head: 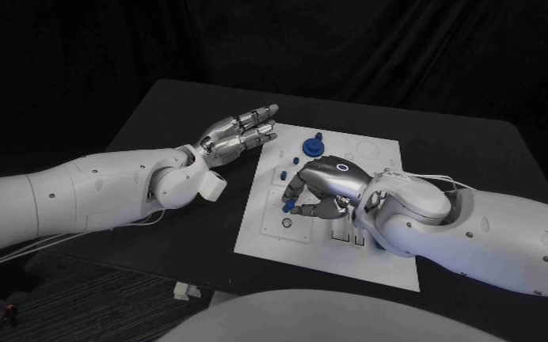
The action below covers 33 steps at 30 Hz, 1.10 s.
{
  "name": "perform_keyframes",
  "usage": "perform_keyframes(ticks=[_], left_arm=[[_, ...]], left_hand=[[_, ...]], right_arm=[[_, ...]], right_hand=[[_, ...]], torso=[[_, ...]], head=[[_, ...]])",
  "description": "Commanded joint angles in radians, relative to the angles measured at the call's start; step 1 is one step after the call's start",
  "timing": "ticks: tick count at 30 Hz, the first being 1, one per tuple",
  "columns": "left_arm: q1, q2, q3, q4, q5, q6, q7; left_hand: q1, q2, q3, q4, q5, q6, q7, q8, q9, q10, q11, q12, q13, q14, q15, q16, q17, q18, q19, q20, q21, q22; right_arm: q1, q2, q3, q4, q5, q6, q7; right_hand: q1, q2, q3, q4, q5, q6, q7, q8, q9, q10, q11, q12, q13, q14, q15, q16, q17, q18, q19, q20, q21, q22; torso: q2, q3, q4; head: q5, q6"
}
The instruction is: Assemble the parts on the task board
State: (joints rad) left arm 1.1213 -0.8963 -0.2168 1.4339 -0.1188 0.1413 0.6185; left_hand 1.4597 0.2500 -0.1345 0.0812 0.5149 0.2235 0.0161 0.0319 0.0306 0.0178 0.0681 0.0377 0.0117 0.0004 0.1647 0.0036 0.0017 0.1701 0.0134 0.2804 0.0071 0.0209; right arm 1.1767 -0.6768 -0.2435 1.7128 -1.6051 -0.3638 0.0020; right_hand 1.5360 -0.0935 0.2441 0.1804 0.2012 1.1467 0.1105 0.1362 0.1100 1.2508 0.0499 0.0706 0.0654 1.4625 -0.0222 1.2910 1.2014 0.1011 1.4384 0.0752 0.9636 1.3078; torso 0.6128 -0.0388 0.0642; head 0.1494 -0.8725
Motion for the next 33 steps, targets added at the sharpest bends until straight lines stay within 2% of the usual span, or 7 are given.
perform_keyframes(ticks=[1, 5, 7, 12, 22, 33], left_arm=[[-0.001, 0.003, 0.001, 0.004, 0.001, -0.002, 0.008], [-0.001, 0.006, 0.001, 0.003, 0.001, -0.001, 0.008], [-0.001, 0.008, 0.001, 0.002, 0.001, 0.0, 0.009], [-0.001, 0.01, 0.001, 0.0, 0.001, 0.002, 0.008], [-0.001, 0.017, 0.001, -0.006, 0.001, 0.005, 0.011], [-0.001, 0.021, 0.001, -0.012, 0.001, 0.008, 0.01]], left_hand=[[-0.001, 0.009, 0.001, -0.002, 0.005, -0.005, -0.001, 0.002, 0.0, -0.001, 0.005, 0.004, 0.0, 0.0, 0.004, -0.004, -0.002, 0.007, -0.006, 0.001, -0.001, 0.0], [-0.001, 0.009, 0.001, -0.002, 0.005, -0.005, -0.001, 0.002, 0.0, -0.001, 0.005, 0.004, 0.0, 0.0, 0.004, -0.004, -0.002, 0.007, -0.006, 0.001, -0.001, 0.0], [-0.001, 0.009, 0.001, -0.002, 0.005, -0.005, -0.001, 0.002, 0.0, -0.001, 0.005, 0.004, 0.0, 0.0, 0.004, -0.004, -0.002, 0.007, -0.006, 0.001, -0.001, 0.0], [-0.002, 0.008, 0.001, -0.003, 0.005, -0.006, -0.001, 0.002, 0.0, -0.001, 0.005, 0.004, 0.0, 0.0, 0.004, -0.004, -0.002, 0.007, -0.005, 0.001, -0.001, 0.001], [-0.003, 0.009, 0.003, -0.004, 0.005, -0.007, 0.0, 0.001, 0.0, -0.001, 0.005, 0.003, 0.0, 0.0, 0.004, -0.004, -0.002, 0.007, -0.005, 0.001, 0.0, 0.002], [-0.004, 0.01, 0.004, -0.004, 0.005, -0.009, 0.0, 0.001, 0.0, -0.002, 0.005, 0.003, 0.0, 0.0, 0.003, -0.004, -0.002, 0.007, -0.005, 0.002, 0.0, 0.003]], right_arm=[[-0.012, 0.014, 0.0, -0.017, -0.027, 0.044, 0.008], [-0.025, 0.029, 0.0, -0.035, -0.029, 0.053, 0.01], [-0.03, 0.033, 0.0, -0.042, -0.029, 0.057, 0.01], [-0.035, 0.036, 0.0, -0.05, -0.03, 0.064, 0.008], [-0.038, 0.036, 0.0, -0.057, -0.03, 0.089, 0.002], [-0.046, 0.042, 0.0, -0.064, -0.03, 0.095, -0.011]], right_hand=[[0.006, -0.001, 0.007, -0.001, 0.007, 0.01, -0.005, -0.003, 0.044, -0.002, 0.004, -0.005, -0.001, 0.044, -0.004, 0.008, 0.004, -0.008, 0.01, 0.0, 0.007, 0.141], [0.006, -0.001, 0.008, -0.002, 0.008, 0.009, -0.004, -0.004, 0.044, -0.004, 0.005, -0.006, -0.001, 0.044, -0.004, 0.008, 0.003, -0.007, 0.01, 0.0, 0.005, 0.14], [0.007, -0.001, 0.009, -0.003, 0.009, 0.009, -0.004, -0.005, 0.045, -0.004, 0.005, -0.006, -0.001, 0.044, -0.004, 0.008, 0.004, -0.007, 0.01, 0.0, 0.005, 0.14], [0.007, -0.001, 0.01, -0.004, 0.01, 0.008, -0.003, -0.006, 0.045, -0.005, 0.005, -0.007, -0.001, 0.044, -0.003, 0.008, 0.003, -0.007, 0.01, 0.0, 0.003, 0.139], [0.008, -0.001, 0.011, -0.005, 0.012, 0.007, -0.003, -0.007, 0.045, -0.006, 0.006, -0.007, -0.001, 0.044, -0.003, 0.008, 0.003, -0.007, 0.01, 0.0, 0.003, 0.139], [0.01, -0.001, 0.012, -0.007, 0.015, 0.006, -0.002, -0.008, 0.046, -0.007, 0.006, -0.007, -0.001, 0.044, -0.003, 0.008, 0.003, -0.007, 0.009, 0.001, 0.002, 0.139]], torso=[[0.002, -0.001, 0.0011], [0.003, -0.0024, -0.0067], [0.003, -0.0017, -0.0078], [0.002, -0.0001, -0.0009], [0.001, -0.0004, -0.0031], [0.001, -0.0005, -0.0025]], head=[[0.004, 0.0], [0.011, 0.0], [0.013, 0.0], [0.006, 0.0], [0.007, 0.0], [0.008, 0.0]])
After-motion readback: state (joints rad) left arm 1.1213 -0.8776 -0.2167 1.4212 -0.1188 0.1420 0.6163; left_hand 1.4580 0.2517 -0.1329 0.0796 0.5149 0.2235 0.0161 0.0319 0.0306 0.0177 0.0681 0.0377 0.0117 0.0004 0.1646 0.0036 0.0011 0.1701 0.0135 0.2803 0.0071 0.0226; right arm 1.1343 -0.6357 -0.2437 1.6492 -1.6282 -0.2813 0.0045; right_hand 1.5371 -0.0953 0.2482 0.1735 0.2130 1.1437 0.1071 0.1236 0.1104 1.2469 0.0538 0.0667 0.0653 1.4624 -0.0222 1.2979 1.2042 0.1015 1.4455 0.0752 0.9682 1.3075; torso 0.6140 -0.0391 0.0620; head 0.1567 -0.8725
